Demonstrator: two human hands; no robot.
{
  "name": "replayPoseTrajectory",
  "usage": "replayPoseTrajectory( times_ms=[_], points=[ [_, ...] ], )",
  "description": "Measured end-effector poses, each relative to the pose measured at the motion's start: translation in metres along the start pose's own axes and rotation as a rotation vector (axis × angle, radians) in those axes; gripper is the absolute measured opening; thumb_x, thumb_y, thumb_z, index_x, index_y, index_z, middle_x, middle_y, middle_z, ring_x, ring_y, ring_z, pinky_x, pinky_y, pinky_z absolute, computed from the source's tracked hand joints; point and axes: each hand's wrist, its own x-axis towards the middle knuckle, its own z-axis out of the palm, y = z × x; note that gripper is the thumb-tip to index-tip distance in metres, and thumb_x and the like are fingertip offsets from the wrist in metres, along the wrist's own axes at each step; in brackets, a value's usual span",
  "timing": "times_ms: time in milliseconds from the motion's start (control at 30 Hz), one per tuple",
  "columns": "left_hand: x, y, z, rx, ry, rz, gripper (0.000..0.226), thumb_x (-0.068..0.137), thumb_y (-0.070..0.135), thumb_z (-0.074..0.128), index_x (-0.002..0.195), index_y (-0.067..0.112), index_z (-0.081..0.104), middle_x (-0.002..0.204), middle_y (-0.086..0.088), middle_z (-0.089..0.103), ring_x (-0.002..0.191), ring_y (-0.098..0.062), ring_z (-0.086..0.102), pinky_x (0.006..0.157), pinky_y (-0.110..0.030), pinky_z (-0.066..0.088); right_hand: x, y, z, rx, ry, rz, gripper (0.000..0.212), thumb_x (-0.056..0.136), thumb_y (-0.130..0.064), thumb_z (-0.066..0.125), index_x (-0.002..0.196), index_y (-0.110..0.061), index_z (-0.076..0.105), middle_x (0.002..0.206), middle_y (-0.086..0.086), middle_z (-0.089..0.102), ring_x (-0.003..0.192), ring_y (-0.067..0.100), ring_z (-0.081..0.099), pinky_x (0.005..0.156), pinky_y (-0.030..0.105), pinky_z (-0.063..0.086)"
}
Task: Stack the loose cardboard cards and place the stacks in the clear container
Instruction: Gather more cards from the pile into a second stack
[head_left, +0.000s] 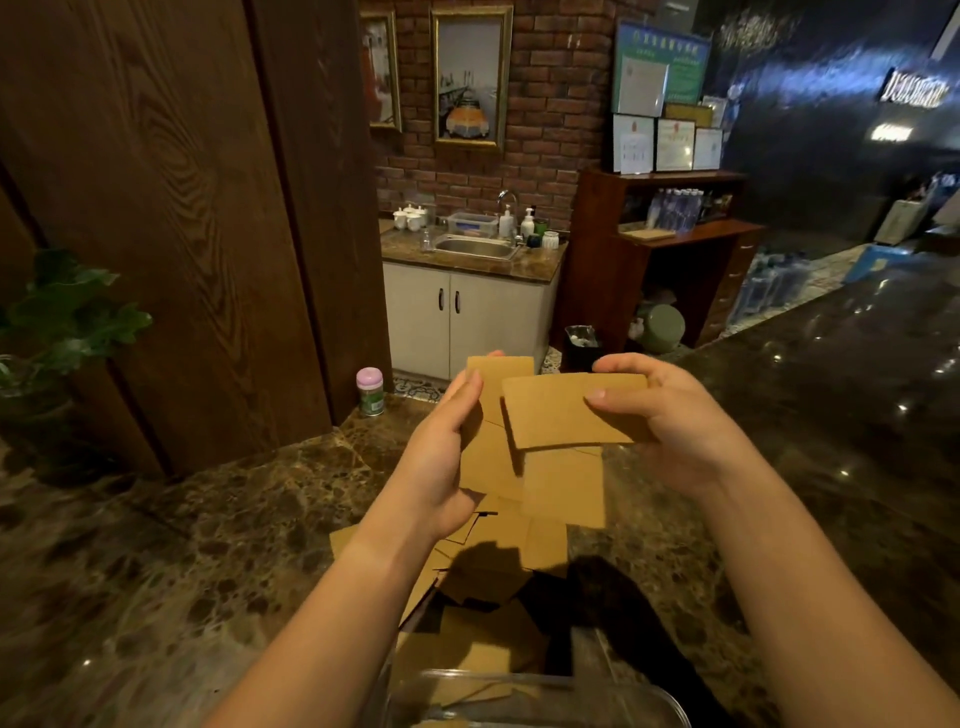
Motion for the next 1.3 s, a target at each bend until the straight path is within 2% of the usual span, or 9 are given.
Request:
replayPoseTrajectory(
  times_ms=[100, 200, 400, 533, 667, 933, 1067, 1167, 1300],
  points=[
    [0.0, -0.008, 0.0, 0.087, -0.05, 0.069, 0.056, 0.083, 0.016, 0.071, 0.135, 0.028, 0.053, 0.115, -0.009, 0.069, 0.098, -0.025, 0.069, 0.078, -0.041, 0.056, 0.0, 0.005, 0.006, 0.045, 0.041, 0.036, 0.023, 0.088, 0.002, 0.065, 0.103, -0.014, 0.061, 0.096, 0.01, 0.066, 0.075, 0.017, 0.067, 0.058, 0.024, 0.055],
    [0.002, -0.015, -0.004, 0.169, -0.04, 0.151, 0.077, 0.072, -0.008, 0.069, 0.138, 0.025, 0.047, 0.114, -0.009, 0.068, 0.103, -0.027, 0.067, 0.08, -0.039, 0.056, 0.003, 0.009, 0.008, 0.18, 0.151, 0.07, 0.021, 0.091, 0.001, 0.061, 0.105, -0.015, 0.059, 0.107, 0.011, 0.065, 0.09, 0.022, 0.066, 0.07, 0.033, 0.056],
    [0.005, -0.012, -0.009, 0.083, 0.128, 0.216, 0.066, 0.08, -0.018, 0.06, 0.132, 0.023, 0.054, 0.117, -0.014, 0.069, 0.107, -0.032, 0.067, 0.083, -0.047, 0.057, 0.006, 0.013, -0.007, 0.615, 0.343, 0.059, 0.019, 0.094, -0.004, 0.06, 0.111, -0.013, 0.062, 0.118, 0.016, 0.064, 0.102, 0.026, 0.065, 0.074, 0.032, 0.055],
    [0.007, -0.012, -0.002, 0.034, 0.178, 0.177, 0.047, 0.089, -0.01, 0.053, 0.124, 0.02, 0.06, 0.108, -0.009, 0.074, 0.099, -0.027, 0.07, 0.076, -0.042, 0.057, -0.004, 0.029, 0.007, 0.385, 0.261, 0.106, 0.025, 0.09, -0.012, 0.067, 0.115, -0.01, 0.066, 0.109, 0.012, 0.071, 0.099, 0.024, 0.068, 0.077, 0.034, 0.055],
    [0.008, -0.018, 0.004, -0.097, 0.155, 0.067, 0.038, 0.09, -0.001, 0.046, 0.112, 0.023, 0.066, 0.096, -0.007, 0.074, 0.084, -0.023, 0.07, 0.07, -0.036, 0.054, -0.005, 0.046, 0.027, 0.162, 0.27, 0.104, 0.025, 0.086, -0.019, 0.074, 0.101, -0.001, 0.067, 0.091, 0.015, 0.073, 0.071, 0.021, 0.07, 0.053, 0.032, 0.055],
    [0.008, -0.016, -0.004, -0.232, 0.106, 0.019, 0.068, 0.083, -0.008, 0.036, 0.135, 0.034, 0.052, 0.109, -0.013, 0.069, 0.088, -0.032, 0.065, 0.062, -0.041, 0.056, -0.007, 0.055, 0.031, 0.051, 0.172, 0.021, 0.024, 0.103, -0.029, 0.051, 0.116, -0.011, 0.06, 0.097, 0.013, 0.076, 0.074, 0.022, 0.072, 0.05, 0.029, 0.05],
    [0.006, -0.015, -0.008, -0.314, 0.103, 0.026, 0.068, 0.08, -0.001, 0.042, 0.135, 0.038, 0.05, 0.099, -0.016, 0.057, 0.072, -0.027, 0.056, 0.058, -0.038, 0.05, -0.004, 0.057, 0.024, 0.137, 0.057, -0.153, 0.039, 0.099, -0.006, 0.053, 0.13, -0.031, 0.054, 0.103, -0.006, 0.077, 0.098, 0.017, 0.073, 0.082, 0.042, 0.06],
    [0.008, -0.012, -0.01, -0.276, 0.152, -0.138, 0.037, 0.095, 0.029, 0.052, 0.131, 0.03, 0.058, 0.096, -0.016, 0.065, 0.075, -0.029, 0.06, 0.063, -0.038, 0.051, 0.0, 0.06, 0.016, -0.108, 0.002, -0.47, 0.032, 0.085, 0.006, 0.069, 0.098, -0.022, 0.076, 0.109, 0.003, 0.074, 0.115, 0.026, 0.064, 0.093, 0.044, 0.055],
    [0.008, -0.019, -0.016, -0.187, 0.09, -0.208, 0.044, 0.083, 0.038, 0.066, 0.126, 0.028, 0.065, 0.111, -0.014, 0.072, 0.092, -0.033, 0.068, 0.08, -0.047, 0.053, 0.007, 0.076, 0.024, -0.535, 0.016, -0.65, 0.047, 0.078, 0.008, 0.073, 0.08, -0.04, 0.077, 0.125, -0.026, 0.063, 0.138, 0.001, 0.029, 0.108, 0.012, 0.024]
  ],
)
